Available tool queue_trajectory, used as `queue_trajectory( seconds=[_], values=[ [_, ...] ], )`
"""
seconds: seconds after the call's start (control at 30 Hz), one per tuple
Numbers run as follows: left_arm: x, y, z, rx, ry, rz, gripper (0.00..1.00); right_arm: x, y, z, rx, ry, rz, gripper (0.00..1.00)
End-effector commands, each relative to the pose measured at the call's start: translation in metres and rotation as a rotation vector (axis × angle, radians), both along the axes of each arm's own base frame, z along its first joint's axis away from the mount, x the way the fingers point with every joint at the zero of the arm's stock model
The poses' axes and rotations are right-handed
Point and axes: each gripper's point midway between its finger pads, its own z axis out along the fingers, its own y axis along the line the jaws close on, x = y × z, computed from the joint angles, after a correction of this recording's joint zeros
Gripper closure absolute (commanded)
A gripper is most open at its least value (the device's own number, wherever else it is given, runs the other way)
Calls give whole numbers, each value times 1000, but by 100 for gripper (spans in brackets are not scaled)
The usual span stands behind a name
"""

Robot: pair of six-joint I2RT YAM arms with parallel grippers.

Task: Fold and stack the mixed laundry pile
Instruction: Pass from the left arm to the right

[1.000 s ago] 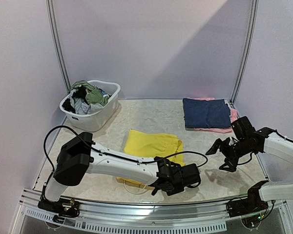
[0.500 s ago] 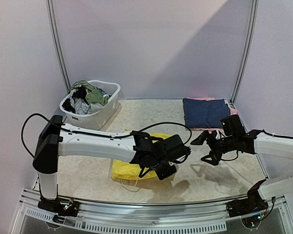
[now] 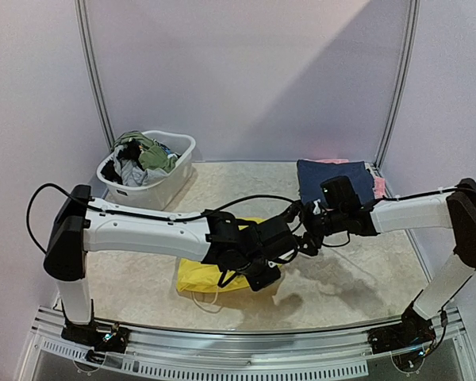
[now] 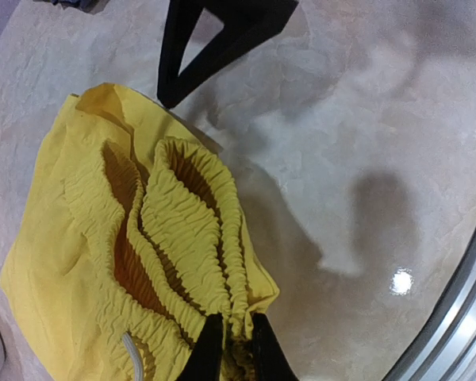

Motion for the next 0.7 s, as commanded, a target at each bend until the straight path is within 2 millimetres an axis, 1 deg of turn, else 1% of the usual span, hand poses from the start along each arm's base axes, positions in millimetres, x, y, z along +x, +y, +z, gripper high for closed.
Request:
queue_trajectory(
  seconds=[0.0, 0.07, 0.13, 0.33, 0.43, 0.57, 0.67],
  values=[
    [9, 6, 20, -54, -21, 34, 100, 1, 26, -8, 50, 22, 50, 1],
    [11, 8, 22, -53, -27, 38, 100, 0, 29, -18, 39, 54, 60, 1],
    [14, 11, 23, -53, -33, 48, 100, -1, 28, -24, 19, 71, 63, 1],
    [19, 17, 26, -65, -39, 63, 100, -14, 22, -32, -42, 125, 110, 1],
    [21, 17, 27, -68, -43, 59, 100, -18, 24, -32, -29, 143, 125, 1],
    [25, 19, 24, -55, -49, 62, 100, -21, 20, -31, -79, 171, 137, 1],
    [25, 20, 27, -64, -49, 63, 100, -21, 18, -26, -91, 151, 143, 1]
  ],
)
